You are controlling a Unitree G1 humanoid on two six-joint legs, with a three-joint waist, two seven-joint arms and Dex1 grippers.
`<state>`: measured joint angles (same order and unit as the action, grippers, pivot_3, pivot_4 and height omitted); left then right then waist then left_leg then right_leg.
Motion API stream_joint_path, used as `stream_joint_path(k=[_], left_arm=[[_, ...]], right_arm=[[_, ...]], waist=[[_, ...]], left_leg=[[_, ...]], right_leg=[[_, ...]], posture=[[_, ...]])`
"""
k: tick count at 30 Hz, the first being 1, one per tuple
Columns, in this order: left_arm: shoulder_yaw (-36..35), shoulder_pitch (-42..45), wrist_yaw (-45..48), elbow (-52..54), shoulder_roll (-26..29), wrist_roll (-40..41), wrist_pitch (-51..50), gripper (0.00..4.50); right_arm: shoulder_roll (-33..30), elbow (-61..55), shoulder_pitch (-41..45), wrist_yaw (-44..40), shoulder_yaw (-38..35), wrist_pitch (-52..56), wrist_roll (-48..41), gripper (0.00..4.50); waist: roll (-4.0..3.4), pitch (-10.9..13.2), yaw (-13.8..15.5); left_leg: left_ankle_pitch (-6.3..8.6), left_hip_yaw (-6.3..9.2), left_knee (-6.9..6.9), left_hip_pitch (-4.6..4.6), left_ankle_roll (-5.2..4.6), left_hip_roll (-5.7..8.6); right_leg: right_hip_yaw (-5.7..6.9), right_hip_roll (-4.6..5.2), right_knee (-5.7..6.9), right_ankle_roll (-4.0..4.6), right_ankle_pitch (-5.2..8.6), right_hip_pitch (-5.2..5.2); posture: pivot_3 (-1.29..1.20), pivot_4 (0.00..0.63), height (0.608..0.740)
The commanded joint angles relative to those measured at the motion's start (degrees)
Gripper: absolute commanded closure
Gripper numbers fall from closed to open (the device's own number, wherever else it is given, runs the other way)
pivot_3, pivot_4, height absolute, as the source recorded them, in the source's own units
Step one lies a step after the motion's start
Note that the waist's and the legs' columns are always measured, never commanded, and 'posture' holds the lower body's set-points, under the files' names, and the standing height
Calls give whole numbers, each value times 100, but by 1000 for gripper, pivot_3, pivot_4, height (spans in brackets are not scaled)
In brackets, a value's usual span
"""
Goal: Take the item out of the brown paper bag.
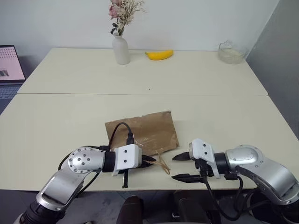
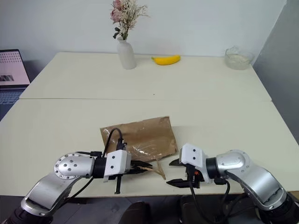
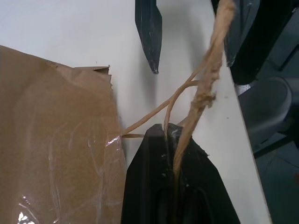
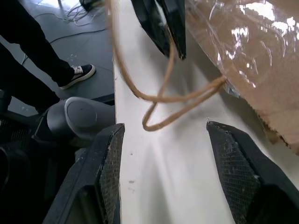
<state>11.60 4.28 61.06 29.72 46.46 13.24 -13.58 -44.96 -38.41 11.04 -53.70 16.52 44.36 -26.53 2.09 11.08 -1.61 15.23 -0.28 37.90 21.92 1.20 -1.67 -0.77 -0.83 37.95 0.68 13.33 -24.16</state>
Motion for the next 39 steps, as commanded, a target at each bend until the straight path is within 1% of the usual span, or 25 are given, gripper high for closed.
stream_joint_path(k=[1, 3, 13, 19, 23, 28, 30, 32, 35, 36, 39], left_arm=[[-53, 46, 139, 38, 104, -93, 401, 3080], [-44, 72, 135, 35, 74, -76, 466, 2499], [167, 228, 113, 144, -55, -92, 349, 2499], [103, 274, 368, 480, 95, 387, -128, 2499], [42, 279, 395, 449, 132, 423, -106, 2499], [116, 307, 267, 308, 8, 334, -25, 2499], [153, 356, 176, 247, -90, 302, -58, 2878], [139, 431, 30, 204, -244, 349, -208, 3353], [79, 538, -101, 126, -378, 351, -282, 4351], [42, 565, -141, 105, -403, 363, -317, 4474], [-1, 596, -160, 72, -393, 364, -328, 4474]], right_arm=[[-95, -193, -41, -23, -222, 29, -176, 1556], [-139, -224, -74, -23, -263, 51, -217, 1556], [-383, -344, -238, -41, -377, 118, -350, 1556], [-527, -418, -358, -68, -411, 111, -422, 1556], [-573, -426, -387, -51, -401, 87, -461, 1556], [-576, -440, -392, -32, -379, 90, -488, 1556], [-587, -463, -415, -33, -392, 89, -500, 1556], [-584, -500, -431, -33, -381, 100, -518, 1556], [-554, -570, -455, -22, -301, 106, -520, 1556], [-516, -574, -460, 7, -237, 90, -481, 1556], [-349, -556, -424, 116, -73, 45, -397, 1556]], waist=[[0, 0, 1], [0, 0, 3], [0, 0, 3], [0, 0, 1], [0, 0, 1], [0, 0, 1], [0, 0, 2], [1, 0, 4], [1, 0, 4], [1, 0, 4], [1, 0, 0]], left_leg=[[0, 0, 0, 0, 0, 0], [0, -1, -1, 0, 0, 0], [0, -1, 0, 1, 0, 0], [0, -2, 0, 1, 0, 0], [0, 0, 0, 0, 0, 0], [0, -1, 0, 1, 0, 1], [0, -1, 0, 2, 0, 1], [0, 0, 0, 2, 0, 2], [0, 0, 1, 2, 0, 2], [0, 0, 1, 2, 0, 2], [0, 1, 0, 1, 0, 0]], right_leg=[[0, 0, 0, 0, 0, 0], [-1, 0, 0, 0, 0, 0], [-1, 0, -2, 0, 0, 0], [-1, 0, -2, -1, 0, 0], [0, 0, -2, 0, 0, 0], [0, 0, -4, 1, 1, 0], [0, 0, -5, 0, 0, 0], [0, 0, -5, 0, 0, 1], [0, 0, -5, -1, -1, 2], [0, -1, -5, -2, -1, 2], [0, -2, -5, -2, -1, 2]], posture=[[0, 150, 740], [0, 150, 740], [0, 150, 740], [0, 150, 740], [0, 150, 740], [0, 150, 740], [0, 150, 740], [0, 150, 740], [0, 150, 740], [0, 150, 740], [0, 150, 740]])
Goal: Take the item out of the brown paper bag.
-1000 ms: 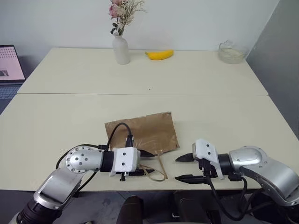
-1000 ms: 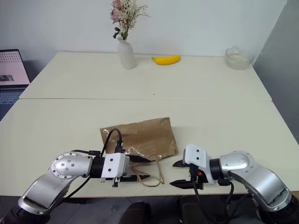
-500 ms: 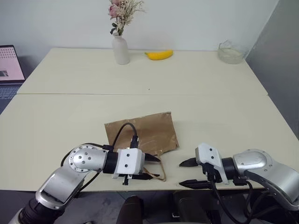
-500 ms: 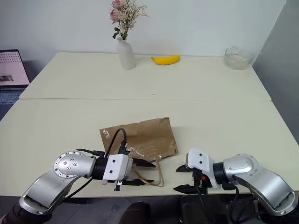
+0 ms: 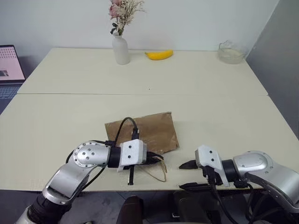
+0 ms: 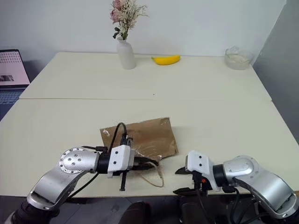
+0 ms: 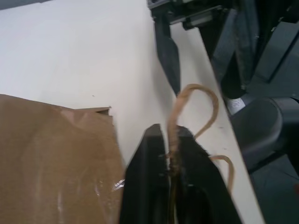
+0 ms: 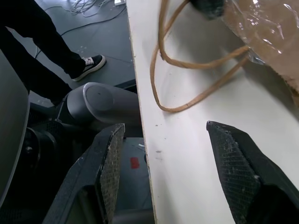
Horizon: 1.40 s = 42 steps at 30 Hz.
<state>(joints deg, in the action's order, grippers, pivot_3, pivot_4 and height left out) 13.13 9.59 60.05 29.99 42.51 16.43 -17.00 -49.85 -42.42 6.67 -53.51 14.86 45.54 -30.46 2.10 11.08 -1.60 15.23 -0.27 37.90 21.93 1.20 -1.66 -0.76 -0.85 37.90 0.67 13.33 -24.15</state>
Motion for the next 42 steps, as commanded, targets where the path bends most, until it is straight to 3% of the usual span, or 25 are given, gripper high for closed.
stream_joint_path(k=[1, 17, 20, 27, 33, 42], left_arm=[[-157, 62, -59, 37, 15, 39, 22, 4474], [-221, 54, -145, 48, 46, -8, 82, 4474], [-221, 64, -153, 57, 30, -14, 63, 4500], [-342, 221, -300, 57, -47, 162, -207, 4500], [-717, 555, -841, 48, -356, 593, -983, 4500], [-1655, 2339, -2048, -654, -995, 1345, -2486, 4500]], right_arm=[[215, -153, 36, 139, 130, -64, -6, 1556], [1732, 1077, 780, 662, 1663, -143, 820, 1556], [1858, 1258, 803, 704, 1757, -161, 962, 2009], [1993, 1345, 768, 818, 1734, -108, 1055, 4470], [2072, 1509, 800, 914, 1756, -133, 1233, 4470], [2232, 1682, 826, 994, 1963, -159, 1510, 4470]], waist=[[0, 0, -1], [3, -2, -3], [3, -2, -4], [3, -2, -4], [5, -3, -3], [17, -10, -1]], left_leg=[[0, 0, -1, 0, 0, 0], [0, 0, 1, 0, 0, 0], [0, 0, 1, 1, 0, 0], [0, 2, 2, 0, 0, 0], [0, 1, 3, 0, 0, 0], [-1, 8, 9, 0, 0, 3]], right_leg=[[0, 0, 0, 0, 0, -1], [-2, 0, 2, -3, -2, -1], [-2, 0, 1, -3, -2, 0], [0, 0, 6, -3, -2, 0], [-1, 0, 6, -4, -2, 0], [2, -5, 7, -12, -8, 4]], posture=[[0, 150, 740], [0, 150, 740], [0, 150, 740], [0, 150, 740], [0, 150, 740], [0, 150, 740]])
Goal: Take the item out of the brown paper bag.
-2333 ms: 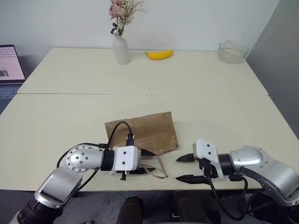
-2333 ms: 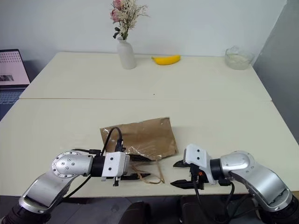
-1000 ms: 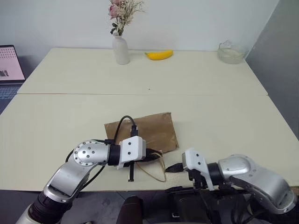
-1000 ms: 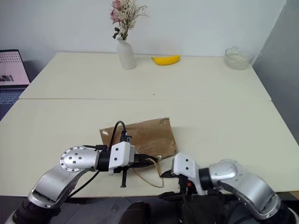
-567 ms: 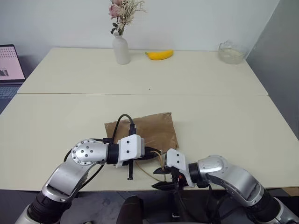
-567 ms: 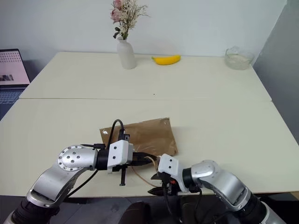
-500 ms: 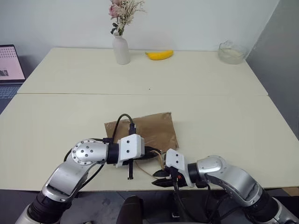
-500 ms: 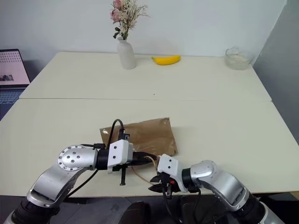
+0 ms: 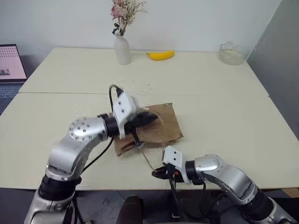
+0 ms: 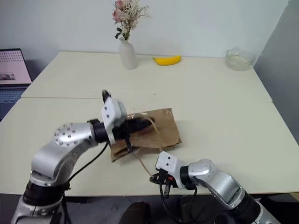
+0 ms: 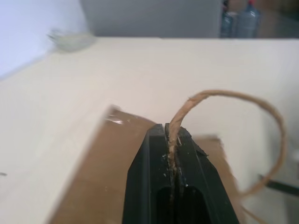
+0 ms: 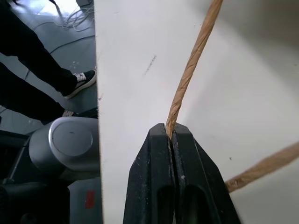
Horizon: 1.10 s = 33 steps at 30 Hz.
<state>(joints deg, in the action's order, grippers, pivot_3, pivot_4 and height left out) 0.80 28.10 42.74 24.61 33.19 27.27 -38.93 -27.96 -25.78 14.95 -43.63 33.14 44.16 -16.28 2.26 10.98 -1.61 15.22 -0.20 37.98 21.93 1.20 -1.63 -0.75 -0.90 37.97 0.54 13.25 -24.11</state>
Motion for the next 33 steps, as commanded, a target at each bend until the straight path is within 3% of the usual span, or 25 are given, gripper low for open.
stream_joint_path(k=[1, 8, 11, 17, 20, 28, 33], left_arm=[[-511, 685, -402, -239, -88, 313, -382, 4500], [-762, 1350, -689, -850, -135, 271, -428, 4500], [-745, 1332, -666, -815, -148, 343, -456, 4500], [-834, 1013, -409, -352, -129, 989, -778, 4500], [-782, 733, -210, 8, 33, 1254, -916, 4500], [-673, 404, -76, 358, 176, 1553, -1006, 4500], [-621, 343, -19, 414, 250, 1630, -1011, 4500]], right_arm=[[67, 33, -4, 8, 151, -25, 111, 4470], [175, 145, 33, -28, 172, -102, 238, 4470], [174, 196, 81, 8, 183, -339, 400, 4470], [335, 91, 191, 221, -495, -589, 321, 4470], [317, -246, 213, 237, -888, -326, 55, 3854], [-337, -1177, 210, -135, -1599, 350, -716, 1006], [-901, -1567, 150, -665, -2305, 664, -1694, 1006]], waist=[[1, -1, 0], [3, -2, -17], [3, -2, -16], [3, -2, -15], [3, -2, -10], [3, -2, -6], [3, -1, -4]], left_leg=[[0, 0, 0, 0, 0, 0], [0, -2, -3, -3, 1, -2], [-1, -1, -3, -3, 2, -3], [-1, -6, -1, -2, 2, -1], [-1, -7, -3, 1, 3, -1], [-1, -4, -1, -3, 2, 2], [0, -4, -2, 0, 2, 3]], right_leg=[[0, 0, 0, 0, 0, 0], [-4, 0, 1, 0, 0, -1], [-3, 0, 4, 0, 0, -1], [-8, 3, 4, 1, 0, -2], [-9, 6, 1, 1, 0, -3], [-6, 6, 3, 1, 0, 1], [-6, 5, -1, 1, 0, 0]], posture=[[0, 150, 740], [0, 150, 740], [0, 150, 740], [0, 150, 740], [0, 150, 740], [0, 150, 740], [0, 150, 740]])
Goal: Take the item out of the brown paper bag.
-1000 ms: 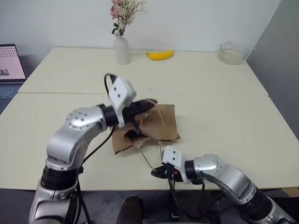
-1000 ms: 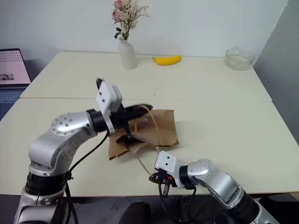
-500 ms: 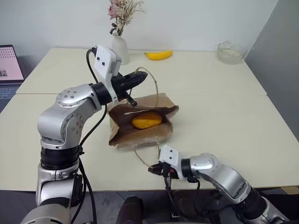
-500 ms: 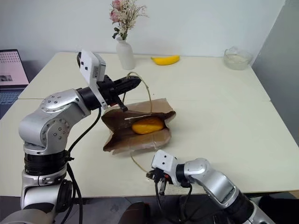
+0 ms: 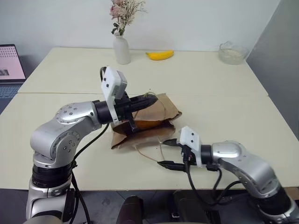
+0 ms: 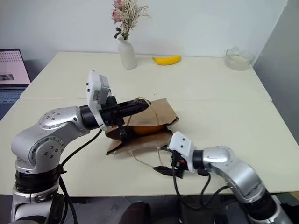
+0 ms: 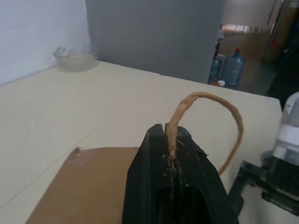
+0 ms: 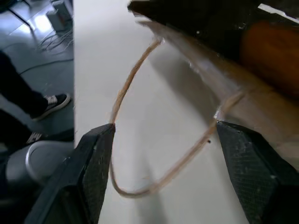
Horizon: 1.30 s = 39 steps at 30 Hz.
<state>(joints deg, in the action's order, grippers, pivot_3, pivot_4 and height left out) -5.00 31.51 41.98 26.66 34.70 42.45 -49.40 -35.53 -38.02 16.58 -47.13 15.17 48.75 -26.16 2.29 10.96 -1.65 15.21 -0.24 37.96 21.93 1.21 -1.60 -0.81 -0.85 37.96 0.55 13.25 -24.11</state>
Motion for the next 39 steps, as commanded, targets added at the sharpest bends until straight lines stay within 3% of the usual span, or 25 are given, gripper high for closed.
stream_joint_path(k=[1, 4, 6, 15, 19, 21, 25, 36, 39], left_arm=[[-24, -15, 79, 211, 129, 106, 53, 4500], [-9, -48, 95, 179, 170, 63, 137, 4500], [-50, 14, 15, 110, 134, 52, 167, 4500], [-197, 205, -81, -6, 152, 205, 105, 4500], [-231, 249, -62, -41, 216, 209, 121, 4500], [-247, 272, -80, -63, 244, 198, 149, 4500], [-465, 555, -337, -317, 187, 289, 91, 4500], [-569, 656, -498, -423, 201, 489, -2, 4500], [-526, 637, -503, -409, 182, 503, 14, 4500]], right_arm=[[-182, -370, -36, -414, -720, 396, -1116, 1006], [-381, -390, -139, -619, -1154, 717, -1909, 1006], [-51, -221, 51, -115, -1181, 820, -1975, 1006], [2113, 1172, 1006, 1987, -470, 1196, -1307, 1006], [2424, 1693, 1302, 2435, -100, 758, -538, 1006], [2414, 1842, 1405, 2535, 182, 468, -117, 1006], [1898, 1813, 1409, 2445, 1062, -313, 972, 44], [1176, 1919, 1897, 2062, 2289, -2005, 3123, 14], [1229, 2219, 2071, 1891, 2376, -2197, 3435, 14]], waist=[[1, 0, 1], [1, 0, 1], [2, 0, -6], [1, 1, -15], [1, 1, -9], [1, 1, -6], [1, 1, 0], [1, 1, -17], [2, 1, -12]], left_leg=[[0, 0, -1, 1, 0, -1], [0, 1, -2, 0, 0, -2], [0, 1, -1, 0, -1, -2], [0, 1, -3, 7, 0, -6], [0, -5, -2, 16, 0, -1], [0, -4, -2, 16, 0, 1], [0, 0, -2, 16, -1, 1], [-1, -3, -2, 13, 0, -3], [-1, 0, -2, 10, 1, -3]], right_leg=[[0, 0, -1, 0, 0, 0], [1, -1, -1, 0, 0, 0], [1, -1, 0, 0, 0, 0], [-2, -7, 0, -2, -2, -7], [-6, 1, -5, -2, -2, -13], [-6, 2, -7, -2, -2, -13], [0, 1, -6, -2, -2, -12], [-4, -1, -3, -2, -2, -14], [-1, -1, -1, -2, -2, -13]], posture=[[0, 150, 740], [0, 150, 740], [0, 150, 740], [0, 150, 740], [0, 150, 740], [0, 150, 740], [0, 150, 740], [0, 150, 740], [0, 150, 740]])
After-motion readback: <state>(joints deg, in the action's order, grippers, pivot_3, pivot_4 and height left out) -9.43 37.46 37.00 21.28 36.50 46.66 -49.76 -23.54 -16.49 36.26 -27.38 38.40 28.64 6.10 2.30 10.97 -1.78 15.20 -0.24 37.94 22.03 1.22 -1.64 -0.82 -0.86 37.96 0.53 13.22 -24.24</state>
